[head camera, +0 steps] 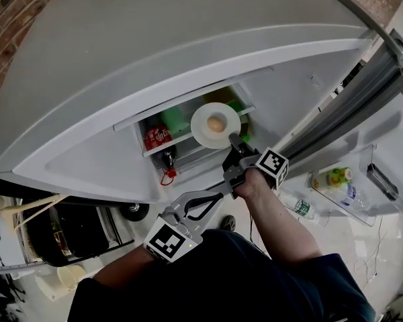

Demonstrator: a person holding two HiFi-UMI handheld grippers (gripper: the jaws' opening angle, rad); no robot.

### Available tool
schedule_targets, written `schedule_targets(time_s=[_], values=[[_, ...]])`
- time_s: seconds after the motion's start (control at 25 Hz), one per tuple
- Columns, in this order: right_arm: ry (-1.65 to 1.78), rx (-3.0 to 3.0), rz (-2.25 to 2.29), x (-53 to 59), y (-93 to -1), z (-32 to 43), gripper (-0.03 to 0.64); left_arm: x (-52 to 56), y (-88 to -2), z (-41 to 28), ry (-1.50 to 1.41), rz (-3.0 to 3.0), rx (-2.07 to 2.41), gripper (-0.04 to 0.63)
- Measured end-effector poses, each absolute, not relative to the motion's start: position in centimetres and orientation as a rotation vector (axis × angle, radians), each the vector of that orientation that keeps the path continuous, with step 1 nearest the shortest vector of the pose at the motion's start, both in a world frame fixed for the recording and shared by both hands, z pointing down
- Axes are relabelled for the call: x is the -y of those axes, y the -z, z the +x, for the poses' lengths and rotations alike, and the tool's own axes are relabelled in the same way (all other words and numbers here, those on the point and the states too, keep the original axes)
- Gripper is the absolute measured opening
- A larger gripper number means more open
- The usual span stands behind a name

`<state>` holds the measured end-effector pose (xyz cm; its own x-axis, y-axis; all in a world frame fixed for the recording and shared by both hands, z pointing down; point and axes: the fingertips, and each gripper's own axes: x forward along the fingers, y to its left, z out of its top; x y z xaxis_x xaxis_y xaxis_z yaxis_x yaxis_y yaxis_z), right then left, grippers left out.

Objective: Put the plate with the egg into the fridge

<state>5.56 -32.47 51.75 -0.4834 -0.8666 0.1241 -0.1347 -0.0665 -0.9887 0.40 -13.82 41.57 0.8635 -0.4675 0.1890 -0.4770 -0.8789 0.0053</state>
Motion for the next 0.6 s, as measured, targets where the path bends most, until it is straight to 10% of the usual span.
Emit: schedule_targets(time_s=[0.6], values=[[1.62,-1.587,-1.109,35.3,-52.7,3.9,0.023,14.1,-42.0,-0.4,-0.284,2.943,0.788,0.005]])
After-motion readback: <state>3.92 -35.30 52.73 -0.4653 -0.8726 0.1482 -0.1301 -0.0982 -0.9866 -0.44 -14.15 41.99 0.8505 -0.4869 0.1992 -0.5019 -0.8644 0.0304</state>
